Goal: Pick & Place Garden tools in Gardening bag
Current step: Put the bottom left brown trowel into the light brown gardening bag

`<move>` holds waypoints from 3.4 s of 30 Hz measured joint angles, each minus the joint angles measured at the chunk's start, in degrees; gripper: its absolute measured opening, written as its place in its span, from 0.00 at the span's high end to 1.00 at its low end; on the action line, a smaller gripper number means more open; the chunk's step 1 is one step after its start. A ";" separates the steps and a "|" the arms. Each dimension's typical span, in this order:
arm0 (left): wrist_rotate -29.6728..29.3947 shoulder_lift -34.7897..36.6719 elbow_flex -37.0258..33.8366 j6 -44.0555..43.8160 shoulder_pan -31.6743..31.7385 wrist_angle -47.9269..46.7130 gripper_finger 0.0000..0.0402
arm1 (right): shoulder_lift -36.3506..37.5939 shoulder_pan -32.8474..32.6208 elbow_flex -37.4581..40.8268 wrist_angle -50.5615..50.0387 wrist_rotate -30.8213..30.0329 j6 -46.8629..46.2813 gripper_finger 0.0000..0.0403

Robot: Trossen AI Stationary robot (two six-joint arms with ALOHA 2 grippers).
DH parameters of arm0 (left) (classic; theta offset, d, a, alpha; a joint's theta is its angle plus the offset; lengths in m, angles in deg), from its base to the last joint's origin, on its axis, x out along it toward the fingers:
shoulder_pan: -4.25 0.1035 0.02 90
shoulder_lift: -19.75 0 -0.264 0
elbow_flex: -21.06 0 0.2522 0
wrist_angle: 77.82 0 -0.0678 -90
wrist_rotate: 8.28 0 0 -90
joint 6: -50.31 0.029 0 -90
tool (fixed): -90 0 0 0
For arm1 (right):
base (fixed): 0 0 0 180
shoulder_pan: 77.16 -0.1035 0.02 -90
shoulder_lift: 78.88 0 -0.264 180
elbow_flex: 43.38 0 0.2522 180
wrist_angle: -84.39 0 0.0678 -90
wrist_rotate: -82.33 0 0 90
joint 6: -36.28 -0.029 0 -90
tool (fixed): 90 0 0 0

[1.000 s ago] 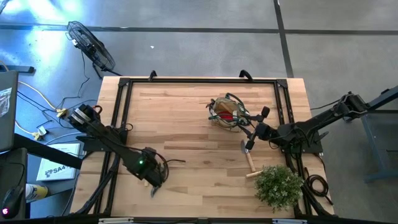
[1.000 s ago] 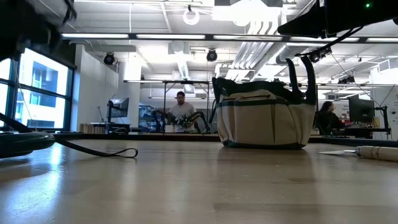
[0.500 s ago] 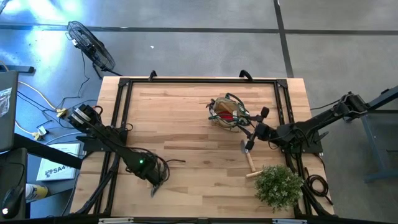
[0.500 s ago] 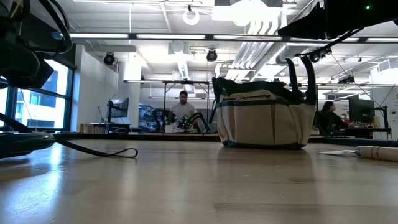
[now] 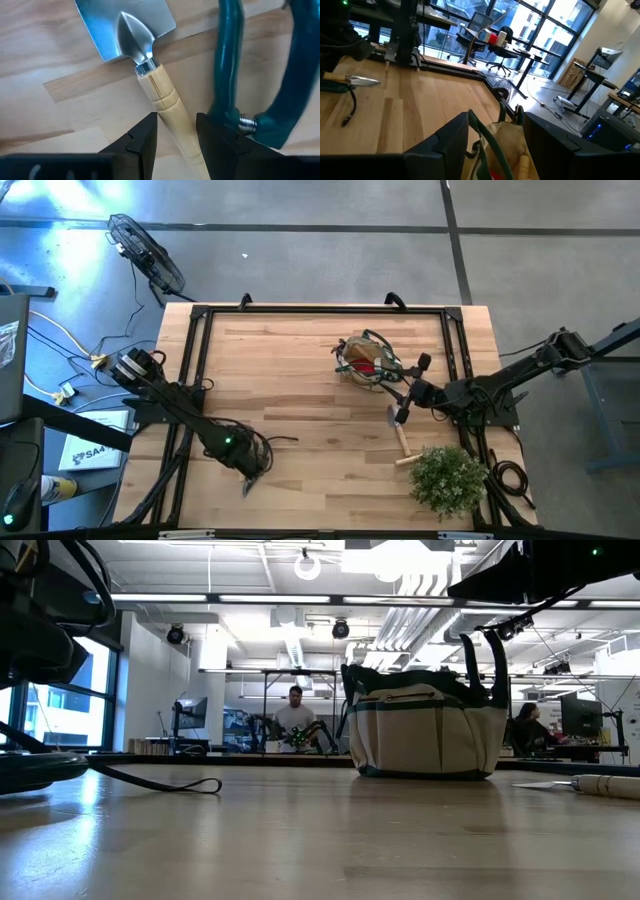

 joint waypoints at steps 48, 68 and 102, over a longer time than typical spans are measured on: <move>-64.49 17.54 12.63 35.69 0.08 -17.82 0.86 | 9.11 -0.04 0.00 2.89 34.38 -19.17 0.56; -15.08 19.07 10.66 111.71 21.08 49.76 0.86 | -13.81 2.23 -6.76 31.52 33.32 -10.39 0.56; 22.78 8.17 1.99 112.94 36.02 77.70 0.86 | -18.50 8.81 -18.82 11.72 39.07 -19.38 0.43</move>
